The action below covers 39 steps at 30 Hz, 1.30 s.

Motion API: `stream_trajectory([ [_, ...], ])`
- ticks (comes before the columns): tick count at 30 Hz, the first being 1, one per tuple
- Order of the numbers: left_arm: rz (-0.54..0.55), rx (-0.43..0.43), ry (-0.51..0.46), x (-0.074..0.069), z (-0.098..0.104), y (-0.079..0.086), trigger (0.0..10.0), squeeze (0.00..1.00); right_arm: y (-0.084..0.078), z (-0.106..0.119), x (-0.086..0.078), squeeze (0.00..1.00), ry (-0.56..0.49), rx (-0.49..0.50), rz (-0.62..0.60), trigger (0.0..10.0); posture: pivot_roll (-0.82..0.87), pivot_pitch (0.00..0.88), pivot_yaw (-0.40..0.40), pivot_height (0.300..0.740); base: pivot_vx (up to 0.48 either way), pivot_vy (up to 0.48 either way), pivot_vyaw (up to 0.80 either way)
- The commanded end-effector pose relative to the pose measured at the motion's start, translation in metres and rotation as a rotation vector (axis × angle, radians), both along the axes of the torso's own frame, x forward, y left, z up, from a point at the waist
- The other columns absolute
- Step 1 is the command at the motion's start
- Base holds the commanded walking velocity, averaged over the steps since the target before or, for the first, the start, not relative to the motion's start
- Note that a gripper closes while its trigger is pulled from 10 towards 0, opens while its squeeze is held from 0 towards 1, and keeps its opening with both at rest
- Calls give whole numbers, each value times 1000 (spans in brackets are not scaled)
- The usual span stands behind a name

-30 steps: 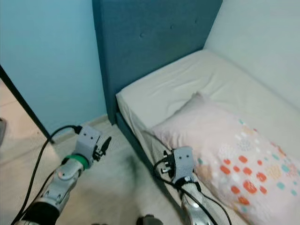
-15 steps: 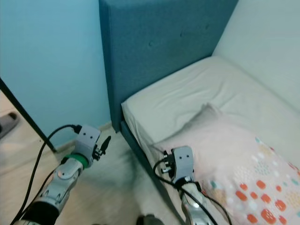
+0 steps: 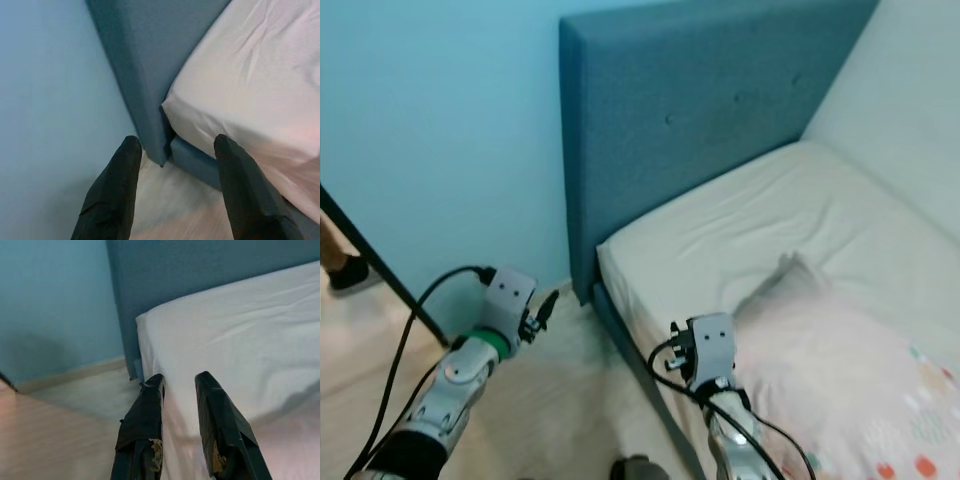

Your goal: Clean up the room

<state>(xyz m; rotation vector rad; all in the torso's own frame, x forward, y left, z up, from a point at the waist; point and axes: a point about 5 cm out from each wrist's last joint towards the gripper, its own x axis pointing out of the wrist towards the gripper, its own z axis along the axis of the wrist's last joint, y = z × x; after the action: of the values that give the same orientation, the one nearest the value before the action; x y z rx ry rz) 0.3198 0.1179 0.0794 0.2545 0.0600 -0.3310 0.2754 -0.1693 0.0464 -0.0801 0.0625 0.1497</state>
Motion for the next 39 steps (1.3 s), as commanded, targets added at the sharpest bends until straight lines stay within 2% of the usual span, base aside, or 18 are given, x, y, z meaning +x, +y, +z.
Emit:
stream_trajectory([
  [1, -64, -33, 30, -6, -4, -13, 10000, 0, -9, -7, -5, 0, 40, 14, -44, 10000, -54, 134, -4, 740, 0, 0, -744],
  [39, -70, -31, 44, -7, -5, -12, 10000, 0, -11, -5, -2, 0, 33, 15, -59, 10000, -55, 134, -1, 740, 0, 0, -720],
])
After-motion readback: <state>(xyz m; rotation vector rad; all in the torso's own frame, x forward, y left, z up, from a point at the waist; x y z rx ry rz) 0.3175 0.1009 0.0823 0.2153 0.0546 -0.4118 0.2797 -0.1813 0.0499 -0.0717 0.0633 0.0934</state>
